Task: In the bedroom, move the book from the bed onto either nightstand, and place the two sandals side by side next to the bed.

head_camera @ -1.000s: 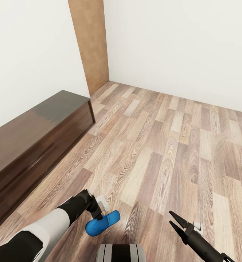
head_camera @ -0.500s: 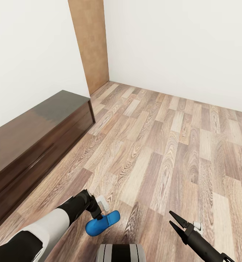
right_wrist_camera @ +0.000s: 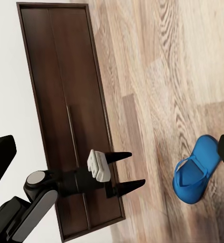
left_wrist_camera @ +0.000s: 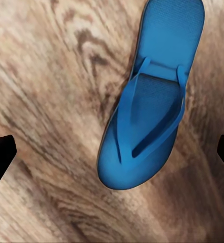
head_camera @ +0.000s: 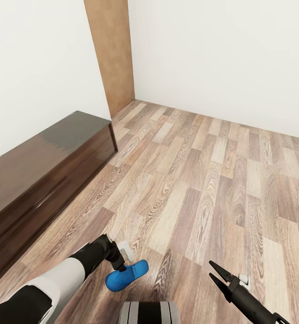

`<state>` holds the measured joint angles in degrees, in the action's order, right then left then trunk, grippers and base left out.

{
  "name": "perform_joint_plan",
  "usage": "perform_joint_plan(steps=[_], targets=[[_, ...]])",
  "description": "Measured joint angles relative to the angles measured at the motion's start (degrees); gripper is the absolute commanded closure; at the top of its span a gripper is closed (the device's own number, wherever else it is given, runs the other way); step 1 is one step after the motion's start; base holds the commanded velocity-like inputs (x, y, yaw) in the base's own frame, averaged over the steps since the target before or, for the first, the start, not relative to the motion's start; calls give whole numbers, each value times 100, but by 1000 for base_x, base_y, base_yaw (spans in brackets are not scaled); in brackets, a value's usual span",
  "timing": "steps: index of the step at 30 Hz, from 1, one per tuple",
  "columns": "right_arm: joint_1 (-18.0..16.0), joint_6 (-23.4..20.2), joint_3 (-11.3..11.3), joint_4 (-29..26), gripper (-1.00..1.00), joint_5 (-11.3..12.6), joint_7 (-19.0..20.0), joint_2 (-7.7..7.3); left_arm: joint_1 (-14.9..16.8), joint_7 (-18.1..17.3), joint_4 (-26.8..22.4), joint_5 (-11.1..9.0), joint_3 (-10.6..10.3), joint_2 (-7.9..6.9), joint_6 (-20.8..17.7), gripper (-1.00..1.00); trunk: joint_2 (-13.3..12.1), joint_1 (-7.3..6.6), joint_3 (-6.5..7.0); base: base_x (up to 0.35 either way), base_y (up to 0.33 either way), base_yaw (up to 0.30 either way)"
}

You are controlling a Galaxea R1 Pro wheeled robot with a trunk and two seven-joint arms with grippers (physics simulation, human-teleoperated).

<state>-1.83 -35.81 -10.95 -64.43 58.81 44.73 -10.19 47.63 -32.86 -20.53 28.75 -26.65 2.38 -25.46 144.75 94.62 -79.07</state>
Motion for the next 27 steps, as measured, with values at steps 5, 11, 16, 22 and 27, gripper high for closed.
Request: perform_joint_plan(steps=[5,11,16,22,27], targets=[[0,0,0,0,-100,-3,0,0,0,0,-1,0,1,-12,-2,-100,7,13,-111,0,0,0],[0,0,0,0,-100,-6,0,0,0,0,-1,1,2,-17,-2,-100,15,28,-244,0,0,0],[0,0,0,0,-100,-7,0,0,0,0,-1,1,2,-19,-2,-100,21,41,-355,0,0,0],[0,4,0,0,-100,-6,-5,3,0,0,-11,1,8,-29,-2,-100,28,54,-466,0,0,0],[0,7,0,0,-100,-6,-7,7,0,4,-19,1,16,-52,-3,-100,28,54,-466,0,0,0]])
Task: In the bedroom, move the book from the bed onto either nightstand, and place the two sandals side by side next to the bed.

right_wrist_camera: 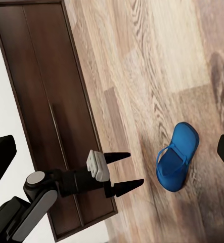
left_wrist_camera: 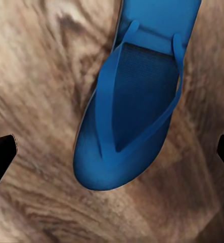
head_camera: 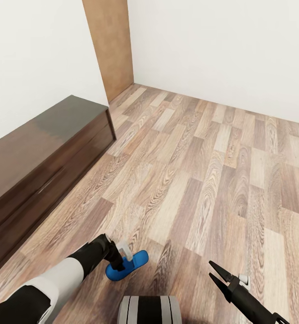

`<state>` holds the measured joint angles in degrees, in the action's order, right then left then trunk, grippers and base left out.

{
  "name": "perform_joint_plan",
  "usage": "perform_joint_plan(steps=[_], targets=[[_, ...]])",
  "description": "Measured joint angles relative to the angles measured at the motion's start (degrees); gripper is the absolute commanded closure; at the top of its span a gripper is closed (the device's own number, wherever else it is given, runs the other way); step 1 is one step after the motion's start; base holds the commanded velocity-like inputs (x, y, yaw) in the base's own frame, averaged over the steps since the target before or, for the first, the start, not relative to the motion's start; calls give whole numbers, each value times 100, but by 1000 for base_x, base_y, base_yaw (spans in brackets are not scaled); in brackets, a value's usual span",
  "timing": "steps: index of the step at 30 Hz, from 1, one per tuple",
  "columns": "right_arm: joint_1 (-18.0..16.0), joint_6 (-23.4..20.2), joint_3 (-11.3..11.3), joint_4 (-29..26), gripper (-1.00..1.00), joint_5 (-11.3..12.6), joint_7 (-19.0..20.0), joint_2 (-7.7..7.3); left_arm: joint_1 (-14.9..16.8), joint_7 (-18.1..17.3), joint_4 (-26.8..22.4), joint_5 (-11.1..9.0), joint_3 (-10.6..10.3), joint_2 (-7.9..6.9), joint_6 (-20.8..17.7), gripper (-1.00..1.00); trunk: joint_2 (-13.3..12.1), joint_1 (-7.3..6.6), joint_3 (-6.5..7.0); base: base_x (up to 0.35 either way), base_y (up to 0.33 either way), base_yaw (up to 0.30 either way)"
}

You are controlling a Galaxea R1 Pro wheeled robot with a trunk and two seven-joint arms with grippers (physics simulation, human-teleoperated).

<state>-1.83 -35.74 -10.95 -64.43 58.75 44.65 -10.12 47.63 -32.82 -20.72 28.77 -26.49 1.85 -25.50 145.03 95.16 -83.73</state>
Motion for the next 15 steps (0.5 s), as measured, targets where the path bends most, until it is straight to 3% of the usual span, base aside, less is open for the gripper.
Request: perform_joint_plan(steps=[15], targets=[[0,-6,0,0,-100,-2,6,0,0,5,-12,-2,28,-98,0,-100,0,0,0,0,0,0]])
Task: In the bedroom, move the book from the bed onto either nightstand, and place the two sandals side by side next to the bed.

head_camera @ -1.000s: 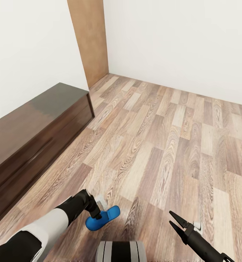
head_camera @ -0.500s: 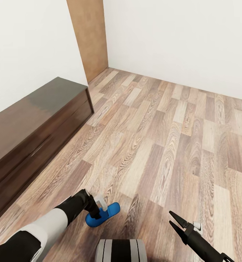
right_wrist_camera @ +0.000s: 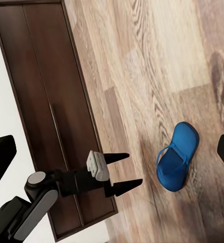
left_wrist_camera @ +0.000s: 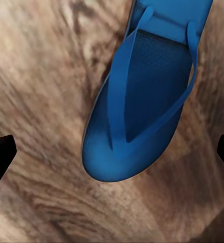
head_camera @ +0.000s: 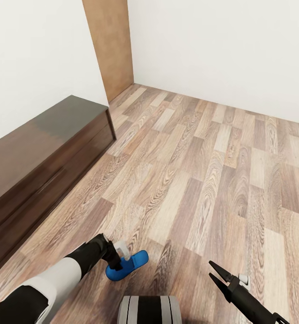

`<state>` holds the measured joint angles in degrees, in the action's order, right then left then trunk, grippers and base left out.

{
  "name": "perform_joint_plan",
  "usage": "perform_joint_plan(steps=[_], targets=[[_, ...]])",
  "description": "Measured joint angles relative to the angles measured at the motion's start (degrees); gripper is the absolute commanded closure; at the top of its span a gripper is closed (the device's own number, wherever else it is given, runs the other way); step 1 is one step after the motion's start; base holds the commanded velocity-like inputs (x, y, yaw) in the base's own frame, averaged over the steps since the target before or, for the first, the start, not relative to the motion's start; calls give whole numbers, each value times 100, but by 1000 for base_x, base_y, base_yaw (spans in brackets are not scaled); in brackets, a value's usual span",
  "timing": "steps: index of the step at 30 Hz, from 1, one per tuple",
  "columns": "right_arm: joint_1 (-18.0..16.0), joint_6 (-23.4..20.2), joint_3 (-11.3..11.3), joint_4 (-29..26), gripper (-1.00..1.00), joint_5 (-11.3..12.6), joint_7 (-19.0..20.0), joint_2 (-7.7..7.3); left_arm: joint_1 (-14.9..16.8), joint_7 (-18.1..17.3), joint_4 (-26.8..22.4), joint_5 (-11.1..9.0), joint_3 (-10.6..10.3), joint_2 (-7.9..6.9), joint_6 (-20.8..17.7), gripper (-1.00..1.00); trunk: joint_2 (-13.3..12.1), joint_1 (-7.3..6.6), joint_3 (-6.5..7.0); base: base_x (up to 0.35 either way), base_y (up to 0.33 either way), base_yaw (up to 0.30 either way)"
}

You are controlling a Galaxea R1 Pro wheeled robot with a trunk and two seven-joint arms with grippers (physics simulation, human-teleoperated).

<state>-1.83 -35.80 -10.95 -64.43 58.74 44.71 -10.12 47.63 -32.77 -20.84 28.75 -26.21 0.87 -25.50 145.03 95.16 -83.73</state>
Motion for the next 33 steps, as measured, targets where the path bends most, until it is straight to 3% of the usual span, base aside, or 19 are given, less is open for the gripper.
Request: perform_joint_plan(steps=[28,33], targets=[[0,-1,3,0,-100,6,2,2,0,241,-87,-16,5,-8,-2,-100,0,0,0,0,0,0],[0,-1,7,0,-100,3,2,2,0,245,-88,-19,4,-5,-2,-100,6,13,-110,0,0,0]])
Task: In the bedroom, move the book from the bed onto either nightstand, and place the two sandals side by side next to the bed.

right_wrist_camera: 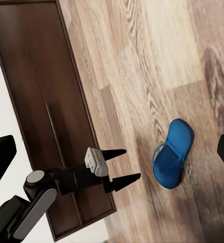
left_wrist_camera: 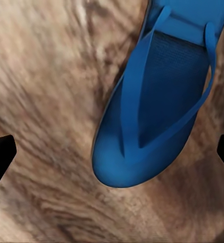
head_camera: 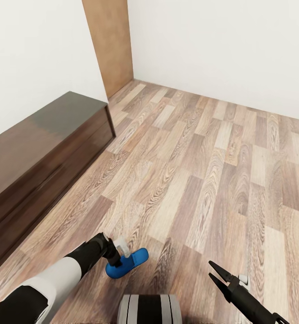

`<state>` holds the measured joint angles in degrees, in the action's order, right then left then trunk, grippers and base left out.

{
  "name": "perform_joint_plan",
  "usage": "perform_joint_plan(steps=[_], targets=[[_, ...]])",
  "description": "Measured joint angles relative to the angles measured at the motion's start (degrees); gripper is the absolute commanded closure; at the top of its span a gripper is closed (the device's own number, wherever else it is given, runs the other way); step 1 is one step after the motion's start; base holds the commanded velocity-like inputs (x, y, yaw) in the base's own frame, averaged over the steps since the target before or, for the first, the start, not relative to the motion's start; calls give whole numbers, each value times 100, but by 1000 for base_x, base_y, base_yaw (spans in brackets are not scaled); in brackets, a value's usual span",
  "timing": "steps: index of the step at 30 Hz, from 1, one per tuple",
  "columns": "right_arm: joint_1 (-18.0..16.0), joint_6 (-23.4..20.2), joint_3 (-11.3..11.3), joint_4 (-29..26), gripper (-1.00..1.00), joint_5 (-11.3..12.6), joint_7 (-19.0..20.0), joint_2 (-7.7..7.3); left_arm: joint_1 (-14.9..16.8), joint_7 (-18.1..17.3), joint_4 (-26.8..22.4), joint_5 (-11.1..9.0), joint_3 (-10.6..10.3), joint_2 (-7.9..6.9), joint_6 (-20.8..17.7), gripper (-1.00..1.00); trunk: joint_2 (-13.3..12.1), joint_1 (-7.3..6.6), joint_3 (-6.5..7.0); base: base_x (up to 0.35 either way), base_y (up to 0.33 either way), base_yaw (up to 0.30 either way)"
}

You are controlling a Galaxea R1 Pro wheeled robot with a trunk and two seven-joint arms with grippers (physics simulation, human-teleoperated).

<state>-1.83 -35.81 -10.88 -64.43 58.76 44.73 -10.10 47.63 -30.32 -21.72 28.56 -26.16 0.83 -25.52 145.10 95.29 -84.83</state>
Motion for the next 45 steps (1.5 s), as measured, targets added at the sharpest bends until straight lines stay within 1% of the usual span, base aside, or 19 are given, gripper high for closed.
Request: perform_joint_plan(steps=[14,45], targets=[[0,0,2,0,-100,-2,1,0,0,11,-4,-4,3,1,7,-100,19,36,-310,0,0,0],[0,-1,11,-1,-100,-1,3,8,0,19,-13,-10,7,19,9,-100,19,36,-311,0,0,0]])
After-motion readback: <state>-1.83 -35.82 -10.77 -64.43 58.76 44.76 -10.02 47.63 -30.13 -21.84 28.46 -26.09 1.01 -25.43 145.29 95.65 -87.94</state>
